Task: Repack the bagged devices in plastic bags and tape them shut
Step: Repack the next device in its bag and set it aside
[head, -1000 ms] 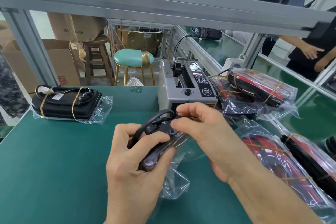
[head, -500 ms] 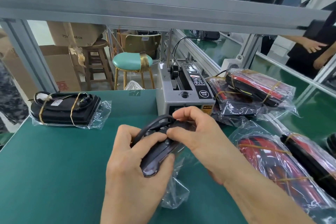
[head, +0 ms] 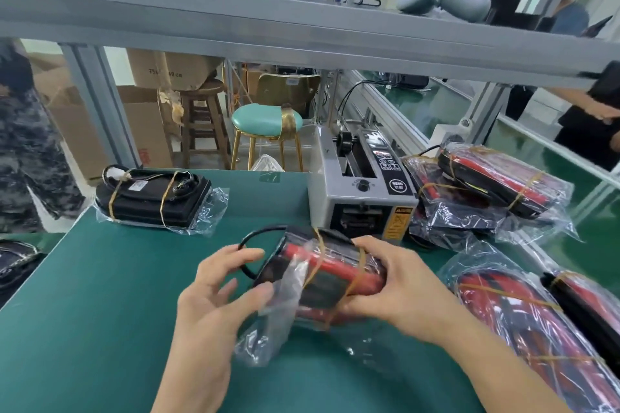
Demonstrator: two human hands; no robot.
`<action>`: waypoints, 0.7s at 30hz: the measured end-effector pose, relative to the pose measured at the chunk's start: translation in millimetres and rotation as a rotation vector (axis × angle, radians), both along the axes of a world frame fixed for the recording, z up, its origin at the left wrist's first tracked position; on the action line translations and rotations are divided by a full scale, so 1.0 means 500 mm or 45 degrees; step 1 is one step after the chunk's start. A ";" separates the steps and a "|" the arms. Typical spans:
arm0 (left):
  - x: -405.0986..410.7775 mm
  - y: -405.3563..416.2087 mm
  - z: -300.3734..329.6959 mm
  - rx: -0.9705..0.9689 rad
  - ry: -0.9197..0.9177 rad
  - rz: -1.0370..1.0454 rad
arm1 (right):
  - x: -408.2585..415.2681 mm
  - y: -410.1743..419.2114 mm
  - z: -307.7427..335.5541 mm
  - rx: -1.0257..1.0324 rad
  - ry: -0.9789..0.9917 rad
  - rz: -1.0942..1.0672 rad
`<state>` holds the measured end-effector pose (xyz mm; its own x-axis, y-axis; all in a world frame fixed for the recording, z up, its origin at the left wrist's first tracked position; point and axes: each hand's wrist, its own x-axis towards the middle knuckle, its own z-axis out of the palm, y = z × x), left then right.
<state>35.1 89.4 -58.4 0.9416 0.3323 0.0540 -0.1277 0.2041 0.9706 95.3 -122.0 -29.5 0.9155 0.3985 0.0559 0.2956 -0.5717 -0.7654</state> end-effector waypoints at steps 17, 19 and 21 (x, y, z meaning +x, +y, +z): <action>0.019 0.018 0.001 0.614 -0.104 -0.352 | 0.009 0.021 -0.022 -0.351 -0.238 0.042; 0.024 0.021 0.002 0.671 -0.093 -0.364 | 0.012 0.023 -0.022 -0.351 -0.206 0.050; 0.026 0.024 -0.004 0.711 -0.054 -0.355 | 0.012 0.024 -0.019 -0.387 -0.182 0.073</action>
